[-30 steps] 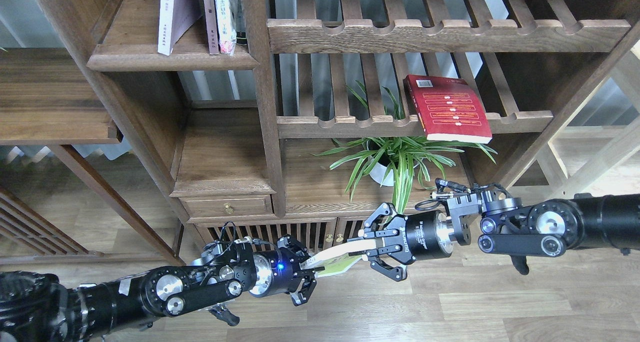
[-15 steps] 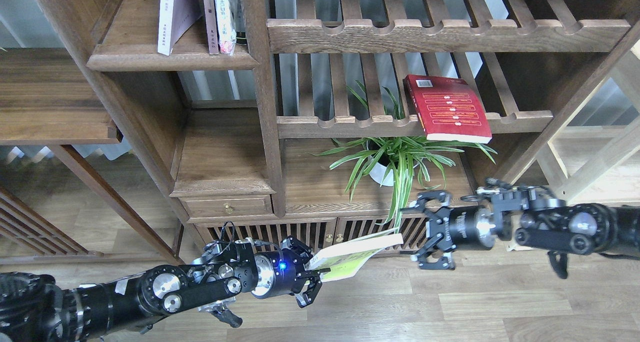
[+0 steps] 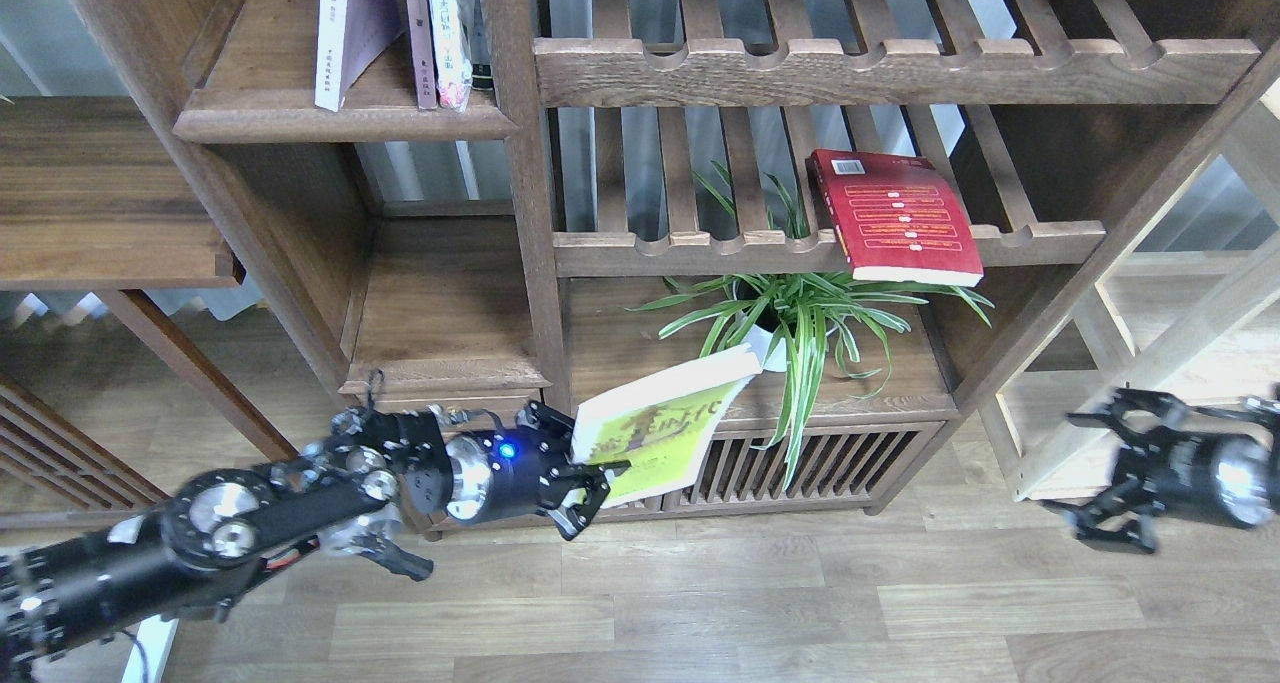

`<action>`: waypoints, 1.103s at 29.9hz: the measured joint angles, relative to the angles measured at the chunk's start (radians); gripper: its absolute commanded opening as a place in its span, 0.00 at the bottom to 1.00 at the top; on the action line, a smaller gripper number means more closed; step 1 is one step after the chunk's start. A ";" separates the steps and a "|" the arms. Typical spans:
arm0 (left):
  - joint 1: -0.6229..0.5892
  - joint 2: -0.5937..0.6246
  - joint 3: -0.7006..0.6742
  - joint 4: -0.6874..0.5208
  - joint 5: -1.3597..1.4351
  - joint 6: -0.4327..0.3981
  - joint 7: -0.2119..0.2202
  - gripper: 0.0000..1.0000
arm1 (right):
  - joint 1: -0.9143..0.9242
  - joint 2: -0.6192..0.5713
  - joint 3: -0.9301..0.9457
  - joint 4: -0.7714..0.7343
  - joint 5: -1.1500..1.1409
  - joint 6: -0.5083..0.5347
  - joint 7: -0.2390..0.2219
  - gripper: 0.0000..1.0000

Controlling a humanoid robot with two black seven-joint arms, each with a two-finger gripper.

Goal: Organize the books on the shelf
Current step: 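Lift the book with the left gripper and open the right gripper, then raise the book with the left gripper onto the upper shelf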

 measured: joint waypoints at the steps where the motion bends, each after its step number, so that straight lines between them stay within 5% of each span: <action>1: 0.000 0.028 -0.018 -0.024 -0.007 -0.017 0.007 0.00 | -0.015 -0.003 0.001 -0.018 0.008 -0.003 0.000 1.00; 12: 0.001 0.337 -0.232 -0.195 -0.186 -0.280 0.058 0.00 | -0.117 0.003 0.004 -0.071 0.069 -0.097 0.000 1.00; 22: 0.000 0.619 -0.431 -0.226 -0.416 -0.293 0.102 0.00 | -0.195 0.034 0.001 -0.087 0.070 -0.175 0.000 1.00; 33: -0.010 0.829 -0.492 -0.226 -0.627 -0.293 0.115 0.00 | -0.223 0.074 -0.001 -0.106 0.070 -0.203 0.000 1.00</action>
